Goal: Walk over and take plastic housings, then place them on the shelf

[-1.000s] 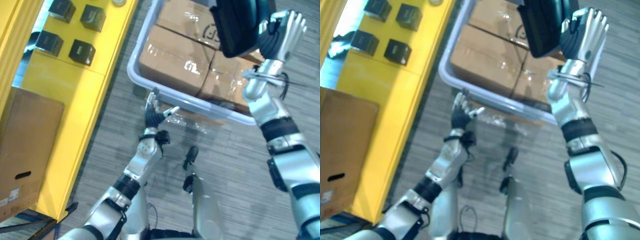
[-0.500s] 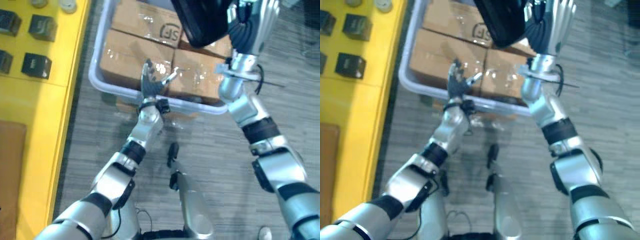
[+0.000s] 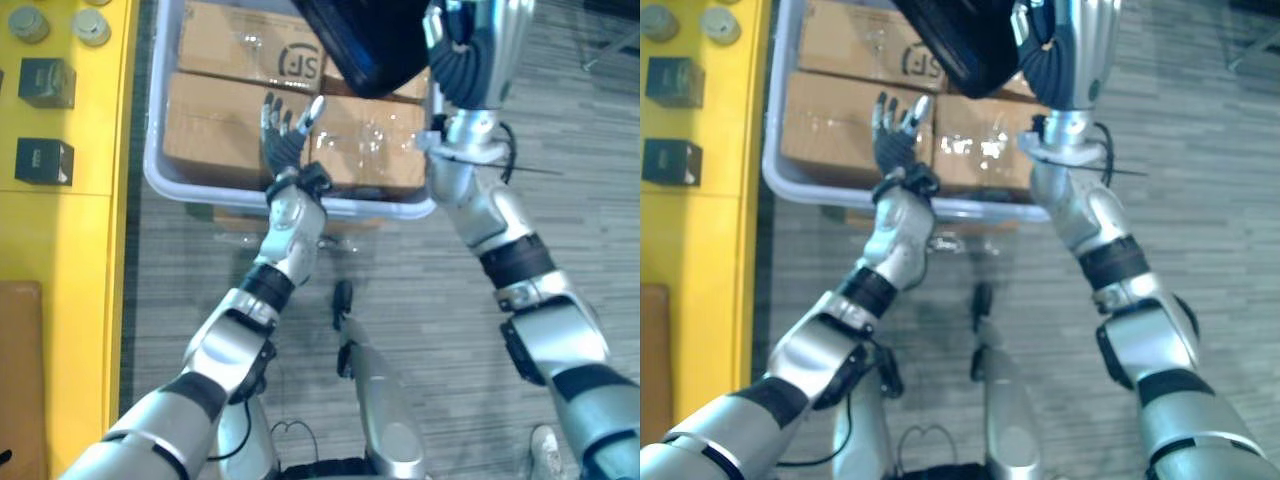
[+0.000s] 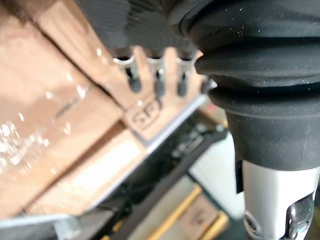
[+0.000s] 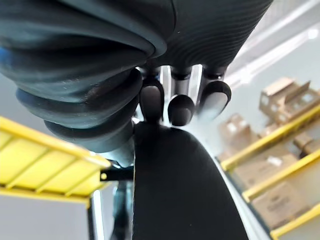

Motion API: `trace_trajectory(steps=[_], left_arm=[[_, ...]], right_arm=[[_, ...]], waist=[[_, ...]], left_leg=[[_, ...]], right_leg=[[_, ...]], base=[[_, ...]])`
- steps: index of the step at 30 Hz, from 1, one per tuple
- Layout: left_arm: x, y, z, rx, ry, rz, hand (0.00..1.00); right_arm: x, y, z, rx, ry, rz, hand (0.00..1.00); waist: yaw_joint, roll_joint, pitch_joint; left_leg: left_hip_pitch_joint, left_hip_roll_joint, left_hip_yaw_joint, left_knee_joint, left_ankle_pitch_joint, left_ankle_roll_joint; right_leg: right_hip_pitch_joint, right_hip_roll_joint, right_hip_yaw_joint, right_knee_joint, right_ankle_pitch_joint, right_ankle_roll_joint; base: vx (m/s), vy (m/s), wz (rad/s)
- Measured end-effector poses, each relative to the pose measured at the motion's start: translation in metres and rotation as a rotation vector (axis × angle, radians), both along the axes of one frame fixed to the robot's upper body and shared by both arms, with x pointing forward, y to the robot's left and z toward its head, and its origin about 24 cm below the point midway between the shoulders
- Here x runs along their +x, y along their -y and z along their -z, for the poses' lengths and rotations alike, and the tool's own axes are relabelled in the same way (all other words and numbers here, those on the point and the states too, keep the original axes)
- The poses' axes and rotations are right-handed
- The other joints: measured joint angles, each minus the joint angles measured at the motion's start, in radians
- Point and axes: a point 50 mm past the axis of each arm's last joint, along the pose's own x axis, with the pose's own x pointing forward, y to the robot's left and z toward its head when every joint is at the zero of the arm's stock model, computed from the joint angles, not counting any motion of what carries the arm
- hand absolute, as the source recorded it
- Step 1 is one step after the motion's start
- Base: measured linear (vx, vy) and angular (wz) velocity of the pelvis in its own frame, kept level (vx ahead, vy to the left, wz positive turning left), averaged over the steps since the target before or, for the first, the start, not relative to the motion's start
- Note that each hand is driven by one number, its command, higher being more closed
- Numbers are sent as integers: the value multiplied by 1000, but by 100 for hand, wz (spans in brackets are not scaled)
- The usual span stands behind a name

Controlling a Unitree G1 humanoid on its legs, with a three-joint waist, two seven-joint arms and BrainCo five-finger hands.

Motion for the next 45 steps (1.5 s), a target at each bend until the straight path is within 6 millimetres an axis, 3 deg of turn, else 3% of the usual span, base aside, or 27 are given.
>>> trace_trajectory(steps=[4,13,21,22,32,33,38,45], left_arm=[[0,0,-1,-10,15,15,0],[-1,4,-4,-253,117,153,0],[-1,-1,-7,-343,171,161,0],[-1,-2,-7,-352,174,157,100],[-4,-3,-14,-330,225,140,100],[-4,-2,-13,-329,225,140,100],[-7,-2,4,-335,202,151,100],[-17,-14,63,-343,53,93,100]], right_arm=[[-3,-3,1,-10,12,-24,100],[-9,-7,22,-53,-43,-89,100],[-20,-13,40,-96,-79,-167,100],[-21,-13,41,-98,-80,-174,100],[-41,-7,60,-65,-100,-241,100],[-42,-6,62,-61,-108,-244,0],[-57,-7,78,-60,-168,-318,0],[-69,-16,118,-66,-339,-413,0]], waist=[[0,0,0],[-2,3,-1],[-15,25,-12],[-16,25,-12],[-23,43,-21],[-24,44,-21],[-23,73,-43],[-17,88,-134]], left_leg=[[1,-2,1,-2,0,0],[48,-10,31,-34,1,0],[68,-11,33,-41,1,0],[72,-11,33,-42,1,0],[147,-15,56,-75,2,-3],[154,-15,57,-77,2,-3],[209,-20,71,-109,3,-5],[303,-23,84,-188,24,-21]], right_leg=[[3,-1,0,-6,2,2],[22,-3,25,-16,3,3],[45,-1,25,-30,4,5],[48,-1,25,-31,4,5],[106,0,36,-50,4,6],[112,0,37,-51,4,6],[161,1,40,-67,3,6],[234,5,34,-99,-4,7]], base=[[-50,38,0],[-43,41,-6],[-45,31,-1],[-46,29,-2],[-37,32,-3],[-27,37,-3],[-27,45,-3],[14,20,-1]])
